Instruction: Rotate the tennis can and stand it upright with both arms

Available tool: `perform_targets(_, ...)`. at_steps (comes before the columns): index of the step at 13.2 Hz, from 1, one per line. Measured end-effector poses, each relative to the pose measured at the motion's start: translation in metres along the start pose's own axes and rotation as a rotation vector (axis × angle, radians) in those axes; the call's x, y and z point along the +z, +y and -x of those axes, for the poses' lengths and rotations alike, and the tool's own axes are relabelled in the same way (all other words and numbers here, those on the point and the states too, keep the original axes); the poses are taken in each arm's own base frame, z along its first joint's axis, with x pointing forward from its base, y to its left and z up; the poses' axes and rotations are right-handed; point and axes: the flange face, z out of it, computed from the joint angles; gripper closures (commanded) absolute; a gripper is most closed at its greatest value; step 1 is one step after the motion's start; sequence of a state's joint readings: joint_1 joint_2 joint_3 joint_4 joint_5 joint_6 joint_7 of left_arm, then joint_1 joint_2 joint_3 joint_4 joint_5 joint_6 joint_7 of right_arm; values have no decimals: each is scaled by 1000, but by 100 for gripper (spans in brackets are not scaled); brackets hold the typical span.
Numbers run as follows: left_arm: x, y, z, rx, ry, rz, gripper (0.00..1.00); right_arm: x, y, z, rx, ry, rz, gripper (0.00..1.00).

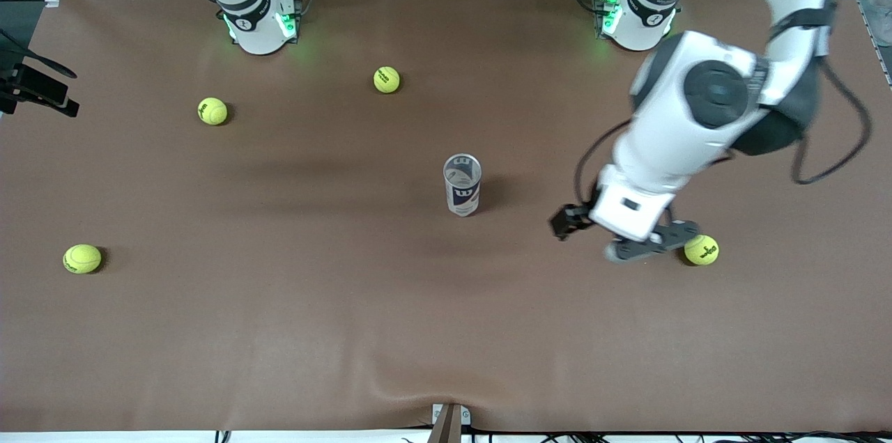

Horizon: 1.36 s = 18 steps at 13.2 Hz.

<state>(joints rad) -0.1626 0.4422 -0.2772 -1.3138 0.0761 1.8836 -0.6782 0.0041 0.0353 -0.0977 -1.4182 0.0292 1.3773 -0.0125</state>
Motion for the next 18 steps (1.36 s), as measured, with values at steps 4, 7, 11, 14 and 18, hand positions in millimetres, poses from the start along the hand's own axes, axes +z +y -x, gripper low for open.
perform_targets(4,-30,-76,-32,53,-20,-44,0,0,0,0,0,0,0,0)
perform_targets(7,-61,-118,-36,66,-32,-98,0,0,0,0,0,0,0,0)
perform_targets(11,-117,-166,-26,118,-39,-164,0,0,0,0,0,-1,0,0)
perform_targets(14,-169,-215,-7,163,-47,-180,0,0,0,0,0,-3,0,0)
perform_targets(18,-194,-243,32,154,-93,-161,0,0,0,0,0,-3,0,0)
